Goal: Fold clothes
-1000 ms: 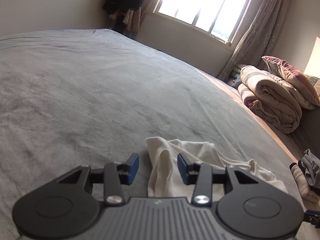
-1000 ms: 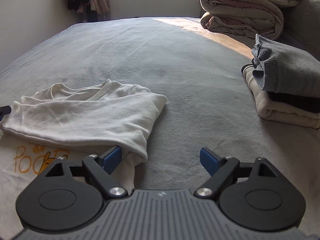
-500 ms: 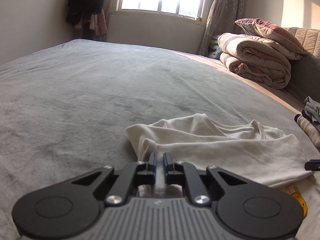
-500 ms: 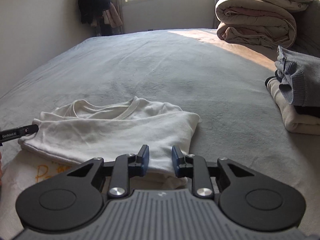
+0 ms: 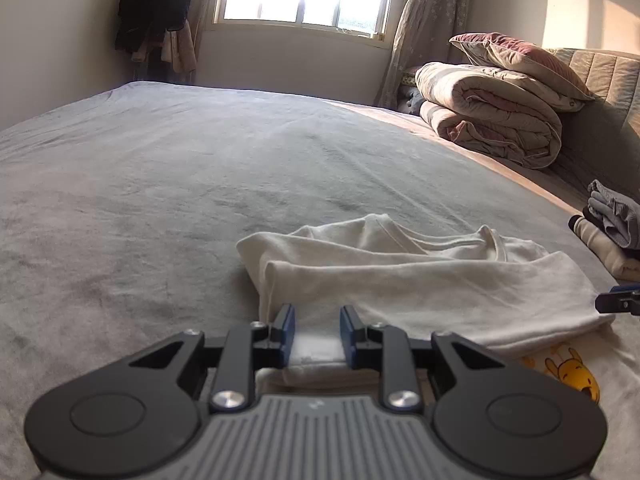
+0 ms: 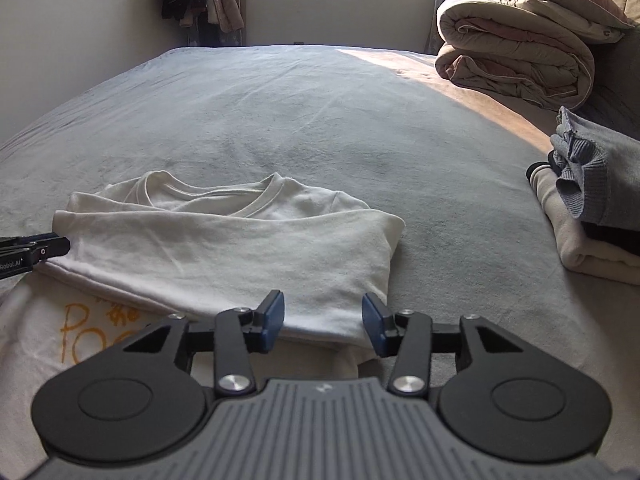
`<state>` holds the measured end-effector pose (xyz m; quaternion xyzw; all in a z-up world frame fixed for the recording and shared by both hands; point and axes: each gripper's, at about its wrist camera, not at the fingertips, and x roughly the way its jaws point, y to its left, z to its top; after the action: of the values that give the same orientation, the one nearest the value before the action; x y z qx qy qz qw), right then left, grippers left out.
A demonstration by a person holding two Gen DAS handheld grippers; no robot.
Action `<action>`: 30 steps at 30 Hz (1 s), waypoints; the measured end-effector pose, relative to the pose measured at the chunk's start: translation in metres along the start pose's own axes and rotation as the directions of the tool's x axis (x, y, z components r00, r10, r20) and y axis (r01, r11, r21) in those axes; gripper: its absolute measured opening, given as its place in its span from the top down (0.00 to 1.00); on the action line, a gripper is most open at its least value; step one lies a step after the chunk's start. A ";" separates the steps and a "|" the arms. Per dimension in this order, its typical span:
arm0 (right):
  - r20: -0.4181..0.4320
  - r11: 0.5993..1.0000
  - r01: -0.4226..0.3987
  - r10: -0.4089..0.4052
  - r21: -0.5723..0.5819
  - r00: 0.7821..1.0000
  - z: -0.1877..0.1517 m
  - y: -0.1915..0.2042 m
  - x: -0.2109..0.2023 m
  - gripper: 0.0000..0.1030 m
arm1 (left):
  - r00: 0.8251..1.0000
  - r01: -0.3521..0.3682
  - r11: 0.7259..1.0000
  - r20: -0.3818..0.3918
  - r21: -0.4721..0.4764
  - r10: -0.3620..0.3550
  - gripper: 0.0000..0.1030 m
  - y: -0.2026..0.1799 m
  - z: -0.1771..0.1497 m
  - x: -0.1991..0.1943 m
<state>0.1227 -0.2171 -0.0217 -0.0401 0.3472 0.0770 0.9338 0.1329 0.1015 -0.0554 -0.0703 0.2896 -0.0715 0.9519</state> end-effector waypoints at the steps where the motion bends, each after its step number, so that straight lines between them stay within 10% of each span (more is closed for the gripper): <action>1: 0.023 1.000 0.015 -0.015 -0.022 1.000 0.005 0.005 -0.007 0.54 | 1.000 0.010 1.000 -0.003 -0.026 -0.010 0.75 0.001 0.003 -0.004; 13: 0.089 0.991 -0.061 0.051 0.118 0.995 -0.003 0.019 -0.117 0.30 | 0.990 0.088 0.996 -0.113 -0.016 -0.090 0.53 -0.013 -0.011 -0.082; 30: -0.047 0.972 0.013 -0.002 0.236 0.999 -0.169 -0.006 -0.184 0.30 | 0.970 0.033 0.995 -0.236 -0.093 -0.055 0.38 0.010 -0.110 -0.178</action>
<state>-0.1224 -0.2657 -0.0282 0.0684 0.3755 0.0308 0.9238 -0.0744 0.1330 -0.0514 -0.1097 0.4030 -0.0875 0.9044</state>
